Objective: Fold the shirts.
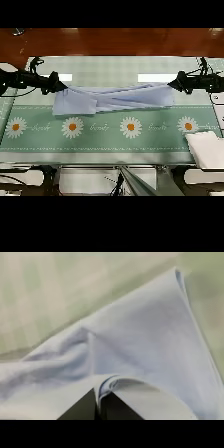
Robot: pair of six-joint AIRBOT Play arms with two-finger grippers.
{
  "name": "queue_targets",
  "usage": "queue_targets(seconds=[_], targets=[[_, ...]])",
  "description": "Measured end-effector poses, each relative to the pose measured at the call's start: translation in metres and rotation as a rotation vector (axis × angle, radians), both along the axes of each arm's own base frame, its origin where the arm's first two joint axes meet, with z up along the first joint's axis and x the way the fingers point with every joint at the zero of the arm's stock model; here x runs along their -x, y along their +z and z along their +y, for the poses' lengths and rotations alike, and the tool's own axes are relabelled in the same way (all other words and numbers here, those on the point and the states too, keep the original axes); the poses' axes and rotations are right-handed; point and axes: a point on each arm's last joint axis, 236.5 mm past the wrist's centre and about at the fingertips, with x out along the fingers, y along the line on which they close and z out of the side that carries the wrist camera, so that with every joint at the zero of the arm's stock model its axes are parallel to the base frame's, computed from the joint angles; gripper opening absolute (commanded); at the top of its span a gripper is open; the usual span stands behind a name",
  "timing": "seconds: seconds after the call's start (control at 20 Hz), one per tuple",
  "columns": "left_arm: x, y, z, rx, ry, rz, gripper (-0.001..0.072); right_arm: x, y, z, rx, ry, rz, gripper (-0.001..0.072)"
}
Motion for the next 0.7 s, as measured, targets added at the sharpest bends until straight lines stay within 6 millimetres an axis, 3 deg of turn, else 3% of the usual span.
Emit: queue_targets(seconds=[0.2,0.4,0.45,0.5,0.55,0.6,0.7], targets=[[-0.025,-0.005,-0.007,0.003,-0.010,-0.009,0.0024,-0.022,-0.009,-0.003,-0.017,-0.011,0.001,0.0019],[-0.033,-0.020,-0.012,0.007,-0.021,0.012,0.0024,-0.032,-0.022,-0.002,-0.057,-0.030,0.013,0.0019],[-0.033,-0.024,-0.013,0.008,-0.021,0.021,0.0031,-0.034,-0.025,-0.001,-0.067,-0.033,0.016,0.0087],[-0.034,-0.026,-0.014,0.009,-0.022,0.025,0.0190,-0.035,-0.027,0.000,-0.077,-0.039,0.019,0.0403],[-0.034,-0.027,-0.014,0.009,-0.022,0.027,0.0511,-0.036,-0.029,0.000,-0.082,-0.043,0.020,0.0650],[-0.035,-0.028,-0.014,0.009,-0.023,0.030,0.0607,-0.037,-0.029,-0.001,-0.087,-0.046,0.020,0.0627],[-0.031,-0.026,-0.009,-0.004,-0.045,0.041,0.0607,-0.036,-0.026,-0.003,-0.103,-0.037,0.022,0.0622]])
